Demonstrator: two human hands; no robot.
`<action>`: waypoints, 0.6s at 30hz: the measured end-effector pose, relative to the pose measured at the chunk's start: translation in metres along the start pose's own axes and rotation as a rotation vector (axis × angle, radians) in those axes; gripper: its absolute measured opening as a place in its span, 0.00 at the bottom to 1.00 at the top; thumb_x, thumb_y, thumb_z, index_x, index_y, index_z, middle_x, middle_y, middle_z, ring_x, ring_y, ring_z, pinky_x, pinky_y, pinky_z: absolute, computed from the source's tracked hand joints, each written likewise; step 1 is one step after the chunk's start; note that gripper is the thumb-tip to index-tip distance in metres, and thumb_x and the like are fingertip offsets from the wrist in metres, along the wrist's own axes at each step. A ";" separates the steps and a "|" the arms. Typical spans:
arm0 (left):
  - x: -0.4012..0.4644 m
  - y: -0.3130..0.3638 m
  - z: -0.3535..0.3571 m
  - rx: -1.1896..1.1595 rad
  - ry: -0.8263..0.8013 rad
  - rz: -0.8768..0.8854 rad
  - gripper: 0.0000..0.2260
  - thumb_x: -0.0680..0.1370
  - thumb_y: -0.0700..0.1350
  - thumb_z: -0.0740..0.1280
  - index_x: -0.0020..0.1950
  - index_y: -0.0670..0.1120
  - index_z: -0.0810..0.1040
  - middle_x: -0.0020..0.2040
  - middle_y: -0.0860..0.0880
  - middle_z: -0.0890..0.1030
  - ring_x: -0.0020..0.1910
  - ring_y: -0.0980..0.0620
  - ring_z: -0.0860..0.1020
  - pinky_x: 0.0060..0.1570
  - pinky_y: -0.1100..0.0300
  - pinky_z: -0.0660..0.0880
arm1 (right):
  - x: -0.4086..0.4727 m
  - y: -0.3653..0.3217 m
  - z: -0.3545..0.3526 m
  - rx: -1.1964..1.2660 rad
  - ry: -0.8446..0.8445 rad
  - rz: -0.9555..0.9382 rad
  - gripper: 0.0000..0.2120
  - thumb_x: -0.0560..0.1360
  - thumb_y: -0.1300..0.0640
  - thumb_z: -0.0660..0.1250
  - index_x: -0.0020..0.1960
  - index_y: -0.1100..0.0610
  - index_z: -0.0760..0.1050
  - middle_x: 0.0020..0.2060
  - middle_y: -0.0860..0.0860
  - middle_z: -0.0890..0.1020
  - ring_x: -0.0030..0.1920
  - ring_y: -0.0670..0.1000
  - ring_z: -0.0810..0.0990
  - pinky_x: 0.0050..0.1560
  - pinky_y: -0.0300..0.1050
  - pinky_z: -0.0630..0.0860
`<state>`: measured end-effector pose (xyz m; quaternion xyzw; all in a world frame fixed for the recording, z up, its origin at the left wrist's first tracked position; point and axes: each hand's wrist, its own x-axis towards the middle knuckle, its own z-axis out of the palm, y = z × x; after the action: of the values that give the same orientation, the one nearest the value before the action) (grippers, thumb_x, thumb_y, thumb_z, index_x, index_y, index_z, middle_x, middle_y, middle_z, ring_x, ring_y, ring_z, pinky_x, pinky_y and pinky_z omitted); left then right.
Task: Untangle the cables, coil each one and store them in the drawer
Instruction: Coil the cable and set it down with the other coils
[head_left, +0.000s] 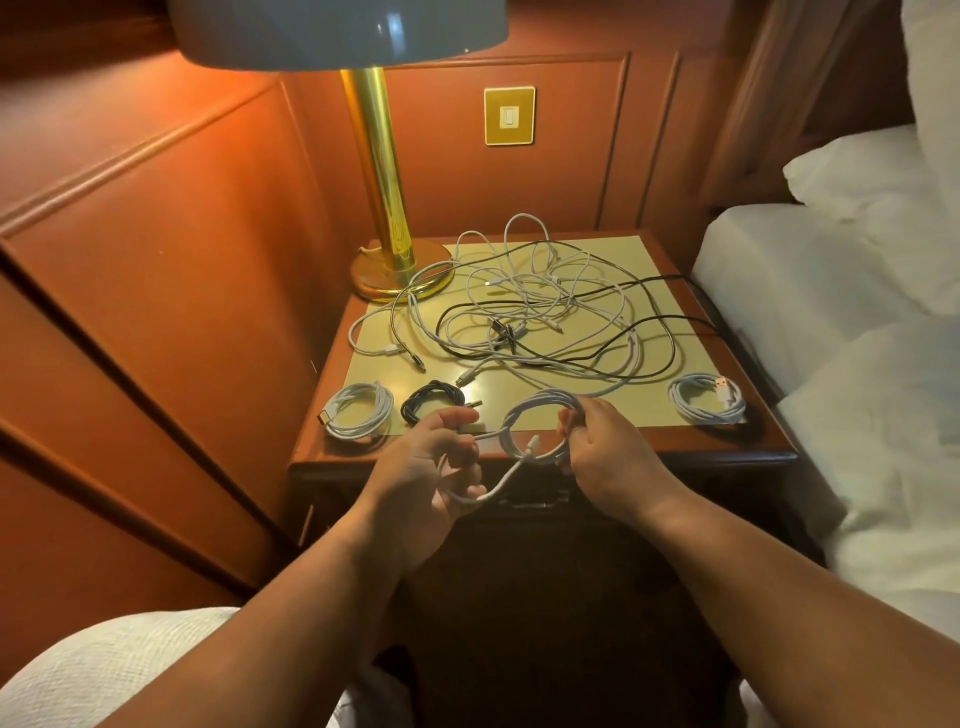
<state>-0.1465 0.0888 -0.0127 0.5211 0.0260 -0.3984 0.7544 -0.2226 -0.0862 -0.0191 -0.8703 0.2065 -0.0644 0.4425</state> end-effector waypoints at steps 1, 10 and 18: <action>-0.001 0.000 -0.001 0.010 -0.028 -0.025 0.16 0.77 0.33 0.59 0.63 0.44 0.73 0.40 0.46 0.71 0.29 0.54 0.66 0.26 0.62 0.64 | 0.000 0.000 -0.002 -0.018 0.010 -0.012 0.07 0.84 0.58 0.55 0.52 0.50 0.71 0.49 0.48 0.74 0.47 0.47 0.77 0.50 0.45 0.77; -0.001 -0.022 0.002 0.291 0.055 0.042 0.06 0.73 0.44 0.73 0.48 0.45 0.80 0.41 0.48 0.77 0.42 0.52 0.74 0.46 0.56 0.69 | -0.006 -0.012 -0.003 0.724 -0.048 0.327 0.13 0.85 0.56 0.51 0.50 0.60 0.71 0.49 0.59 0.75 0.50 0.56 0.77 0.45 0.47 0.78; -0.010 -0.036 0.016 0.051 0.118 0.129 0.13 0.81 0.46 0.65 0.45 0.50 0.89 0.52 0.49 0.86 0.56 0.52 0.82 0.58 0.55 0.74 | -0.027 -0.015 0.027 1.280 -0.077 0.501 0.14 0.85 0.58 0.55 0.61 0.66 0.73 0.56 0.63 0.82 0.58 0.59 0.81 0.57 0.53 0.80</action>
<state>-0.1822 0.0764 -0.0287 0.5633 0.0263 -0.3181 0.7621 -0.2347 -0.0465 -0.0215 -0.3652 0.3069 -0.0384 0.8781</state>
